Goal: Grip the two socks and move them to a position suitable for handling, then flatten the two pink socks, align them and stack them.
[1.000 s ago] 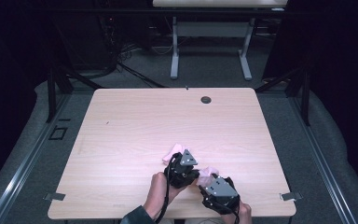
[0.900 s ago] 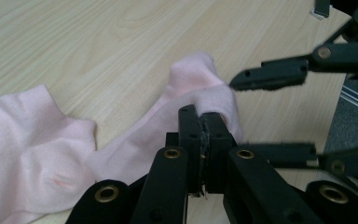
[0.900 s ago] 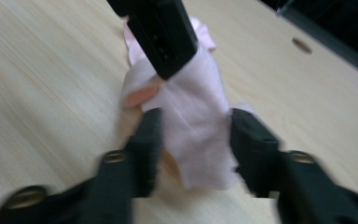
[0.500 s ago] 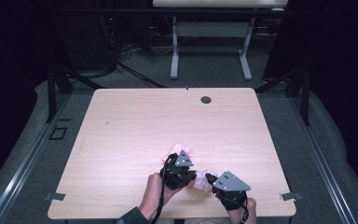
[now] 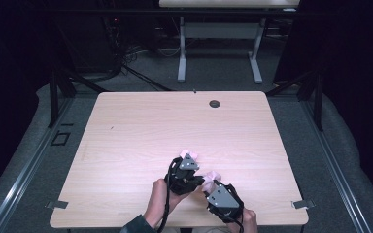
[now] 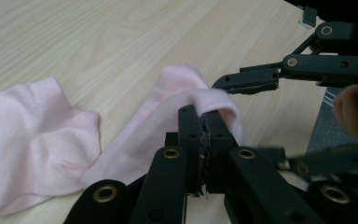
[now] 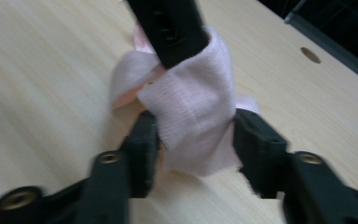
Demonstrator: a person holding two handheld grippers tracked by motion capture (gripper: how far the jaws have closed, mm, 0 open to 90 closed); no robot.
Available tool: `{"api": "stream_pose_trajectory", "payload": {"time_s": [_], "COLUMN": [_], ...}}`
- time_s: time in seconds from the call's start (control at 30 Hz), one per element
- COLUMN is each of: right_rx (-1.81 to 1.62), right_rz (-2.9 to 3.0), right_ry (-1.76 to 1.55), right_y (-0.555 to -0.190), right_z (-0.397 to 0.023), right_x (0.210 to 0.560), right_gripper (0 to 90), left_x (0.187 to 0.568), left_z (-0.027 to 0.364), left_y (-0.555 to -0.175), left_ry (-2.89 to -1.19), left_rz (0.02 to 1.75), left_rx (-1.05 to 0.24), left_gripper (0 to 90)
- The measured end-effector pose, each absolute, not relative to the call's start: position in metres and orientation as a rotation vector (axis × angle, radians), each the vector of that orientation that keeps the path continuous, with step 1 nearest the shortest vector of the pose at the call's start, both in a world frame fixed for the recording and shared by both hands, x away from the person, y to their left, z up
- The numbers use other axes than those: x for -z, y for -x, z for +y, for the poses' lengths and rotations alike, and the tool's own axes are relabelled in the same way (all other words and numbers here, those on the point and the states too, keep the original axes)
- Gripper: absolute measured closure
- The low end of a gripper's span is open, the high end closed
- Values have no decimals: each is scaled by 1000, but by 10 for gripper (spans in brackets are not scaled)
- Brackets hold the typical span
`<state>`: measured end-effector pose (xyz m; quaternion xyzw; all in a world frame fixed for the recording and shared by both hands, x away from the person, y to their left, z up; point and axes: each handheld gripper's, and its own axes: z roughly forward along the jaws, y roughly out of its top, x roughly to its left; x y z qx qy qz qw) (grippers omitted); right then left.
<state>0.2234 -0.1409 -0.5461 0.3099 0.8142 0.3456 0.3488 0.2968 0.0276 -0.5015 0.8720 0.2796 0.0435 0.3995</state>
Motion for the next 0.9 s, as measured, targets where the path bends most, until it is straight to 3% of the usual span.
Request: {"api": "stream_pose_trajectory", "payload": {"time_s": [0.1, 0.17, 0.27, 0.53, 0.63, 0.7, 0.73, 0.8, 0.9], "right_rx": [-970, -1002, -1096, -1288, -1324, -1346, -1367, -1412, -1483], "right_rz": [2099, 2104, 2137, 2251, 2281, 2311, 2324, 2347, 2388], "right_ry": [-785, -781, -811, -966, -1010, -1036, -1058, -1096, -1173], "right_y": [-222, -220, -221, -231, -233, -234, -235, -237, -239], "right_z": [-146, -149, -157, -176, -176, -176, -177, -180, -184], "right_x": [542, 537, 527, 498, 495, 494, 495, 496, 501], "right_gripper": [780, 818, 832, 835, 835, 835, 834, 834, 834], "left_x": [500, 500, 501, 536, 551, 558, 558, 556, 547], "left_z": [31, 32, 33, 40, 43, 47, 50, 54, 63], "left_y": [-297, -297, -294, -273, -264, -260, -260, -261, -263], "left_ry": [-2208, -2209, -2211, -2187, -2165, -2154, -2150, -2160, -2184], "left_rz": [704, 698, 693, 716, 738, 736, 721, 710, 722], "left_rx": [-104, -108, -125, -217, -253, -286, -266, -251, -161], "left_gripper": [887, 885, 819, 485, 467, 533, 663, 835, 869]}}
